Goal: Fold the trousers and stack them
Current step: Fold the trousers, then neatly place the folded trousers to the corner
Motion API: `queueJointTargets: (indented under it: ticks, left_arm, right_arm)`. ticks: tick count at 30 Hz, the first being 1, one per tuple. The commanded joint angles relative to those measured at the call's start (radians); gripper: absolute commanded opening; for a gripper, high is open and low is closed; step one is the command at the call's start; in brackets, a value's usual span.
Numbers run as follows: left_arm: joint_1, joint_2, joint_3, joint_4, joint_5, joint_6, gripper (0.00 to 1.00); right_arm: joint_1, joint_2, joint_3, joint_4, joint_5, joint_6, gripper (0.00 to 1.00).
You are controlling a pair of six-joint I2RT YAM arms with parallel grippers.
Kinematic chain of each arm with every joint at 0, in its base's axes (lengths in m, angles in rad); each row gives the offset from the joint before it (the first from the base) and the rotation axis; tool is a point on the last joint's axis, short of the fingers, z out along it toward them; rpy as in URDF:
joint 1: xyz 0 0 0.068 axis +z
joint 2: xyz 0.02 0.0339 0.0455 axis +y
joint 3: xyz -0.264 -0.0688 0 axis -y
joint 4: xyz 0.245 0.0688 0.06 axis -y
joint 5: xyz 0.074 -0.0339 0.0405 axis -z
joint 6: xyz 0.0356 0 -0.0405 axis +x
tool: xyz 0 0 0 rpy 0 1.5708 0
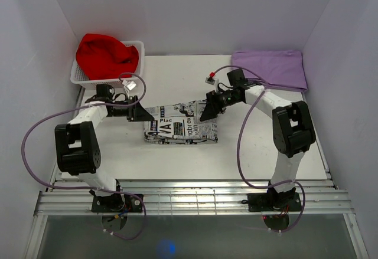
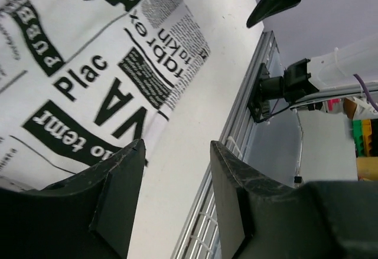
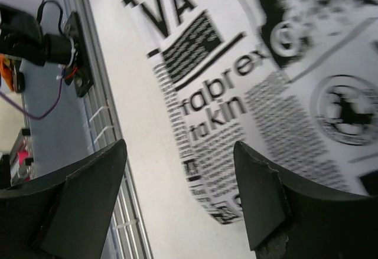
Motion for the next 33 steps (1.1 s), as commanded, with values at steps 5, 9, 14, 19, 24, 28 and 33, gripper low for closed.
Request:
queueJointTargets:
  ticks: [5, 9, 14, 19, 24, 28, 33]
  left_arm:
    - [0.0, -0.07, -0.195, 0.049, 0.039, -0.05, 0.55]
    - [0.0, -0.006, -0.235, 0.204, -0.09, -0.172, 0.53]
    - [-0.002, 0.143, -0.226, 0.281, -0.178, -0.294, 0.48]
    - [-0.002, 0.068, -0.161, 0.174, -0.132, -0.145, 0.5]
    - [-0.055, -0.18, -0.042, 0.089, -0.232, 0.042, 0.64]
    - [-0.228, -0.312, 0.021, 0.153, -0.49, 0.175, 0.68]
    - [-0.402, -0.319, 0.021, 0.288, -0.647, 0.233, 0.71]
  right_arm:
    - [0.119, -0.081, -0.209, 0.049, 0.046, -0.022, 0.76]
    - [0.105, 0.003, -0.237, 0.07, 0.121, -0.022, 0.75]
    - [0.039, 0.098, -0.147, 0.003, 0.196, -0.05, 0.71]
    - [-0.003, 0.031, -0.081, -0.083, 0.107, -0.047, 0.7]
    - [-0.027, -0.179, -0.105, -0.065, 0.133, 0.039, 0.75]
    - [-0.081, -0.271, -0.203, -0.025, 0.28, 0.103, 0.75]
    - [-0.139, -0.281, -0.379, 0.065, 0.339, 0.211, 0.72]
